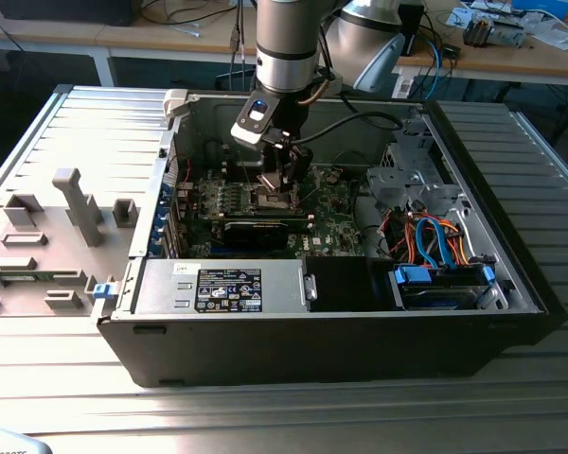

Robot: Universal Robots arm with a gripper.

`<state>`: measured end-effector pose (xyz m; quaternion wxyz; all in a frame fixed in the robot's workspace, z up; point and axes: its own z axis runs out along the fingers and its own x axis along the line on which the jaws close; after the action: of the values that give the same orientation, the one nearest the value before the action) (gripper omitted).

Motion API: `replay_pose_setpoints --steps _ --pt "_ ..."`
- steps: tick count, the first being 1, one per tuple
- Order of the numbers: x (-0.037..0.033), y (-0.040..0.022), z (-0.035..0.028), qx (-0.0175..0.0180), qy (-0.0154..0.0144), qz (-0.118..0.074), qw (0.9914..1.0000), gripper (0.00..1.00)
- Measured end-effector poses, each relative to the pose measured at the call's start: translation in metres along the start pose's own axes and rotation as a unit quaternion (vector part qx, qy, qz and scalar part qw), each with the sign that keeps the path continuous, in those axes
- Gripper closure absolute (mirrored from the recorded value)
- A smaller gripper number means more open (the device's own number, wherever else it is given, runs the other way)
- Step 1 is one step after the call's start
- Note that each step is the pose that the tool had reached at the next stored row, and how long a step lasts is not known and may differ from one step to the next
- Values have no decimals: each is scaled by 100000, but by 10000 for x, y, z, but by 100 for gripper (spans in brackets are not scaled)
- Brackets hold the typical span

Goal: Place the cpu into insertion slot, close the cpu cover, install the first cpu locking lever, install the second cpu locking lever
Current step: 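Place the cpu into insertion slot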

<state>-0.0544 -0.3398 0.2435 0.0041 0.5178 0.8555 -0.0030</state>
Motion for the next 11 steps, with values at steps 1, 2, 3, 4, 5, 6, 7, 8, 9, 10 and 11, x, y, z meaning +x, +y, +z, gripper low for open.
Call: replay_pose_setpoints --steps 1,2,3,4,5,6,7,8,9,10,11 --pt "0 0 0 4 6 92 100000 45" --pt "0 0 0 8 5 154 100000 45" --pt "0 0 0 6 3 226 100000 45" --pt "0 0 0 3 -1 284 100000 45" --pt "0 0 0 1 5 404 99999 45" --pt "0 0 0 9 4 522 99999 45" --pt "0 0 0 5 4 595 99998 45" --pt "0 0 0 7 5 659 99998 45" --pt "0 0 0 7 4 750 99997 45" --pt "0 0 0 7 3 803 99997 45" --pt "0 0 0 8 4 856 99996 45"
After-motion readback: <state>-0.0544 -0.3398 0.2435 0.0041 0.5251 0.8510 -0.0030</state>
